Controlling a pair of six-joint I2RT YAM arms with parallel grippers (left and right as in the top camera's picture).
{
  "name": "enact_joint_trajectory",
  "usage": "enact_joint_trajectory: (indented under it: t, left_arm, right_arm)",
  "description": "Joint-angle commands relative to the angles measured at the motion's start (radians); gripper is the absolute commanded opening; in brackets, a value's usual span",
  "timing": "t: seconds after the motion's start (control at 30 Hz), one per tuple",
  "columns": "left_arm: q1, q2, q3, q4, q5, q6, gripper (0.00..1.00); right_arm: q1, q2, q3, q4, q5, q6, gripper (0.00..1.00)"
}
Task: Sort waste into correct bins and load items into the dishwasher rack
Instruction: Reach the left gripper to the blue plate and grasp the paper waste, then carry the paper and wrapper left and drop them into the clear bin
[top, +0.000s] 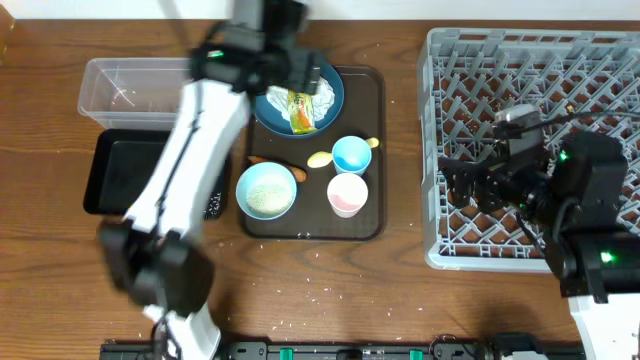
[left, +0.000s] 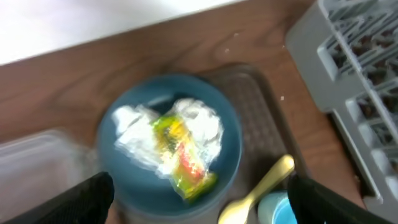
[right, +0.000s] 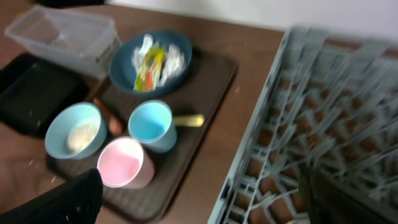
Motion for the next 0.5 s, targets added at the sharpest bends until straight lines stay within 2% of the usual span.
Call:
enact_joint_trajectory:
  t: [0.0, 0.13, 0.33, 0.47]
  left_arm:
    - [-0.019, 0.129, 0.015, 0.076, -0.026, 0.005, 0.91]
    - [-0.019, 0.256, 0.015, 0.193, -0.087, -0.077, 0.91]
    - [-0.018, 0.367, 0.015, 0.274, -0.283, -0.174, 0.91]
    - [-0.012, 0.441, 0.015, 0.324, -0.303, -0.198, 0.91]
  right_arm:
    - [-0.01, 0.021, 0.019, -0.025, -0.04, 0.017, 0.99]
    - [-0.01, 0.042, 0.019, -0.044, -0.04, 0.017, 0.99]
    - [-0.01, 0.044, 0.019, -0.051, -0.04, 0.016, 0.99]
    - [-0.01, 0.044, 0.019, -0.051, -0.039, 0.016, 0.99]
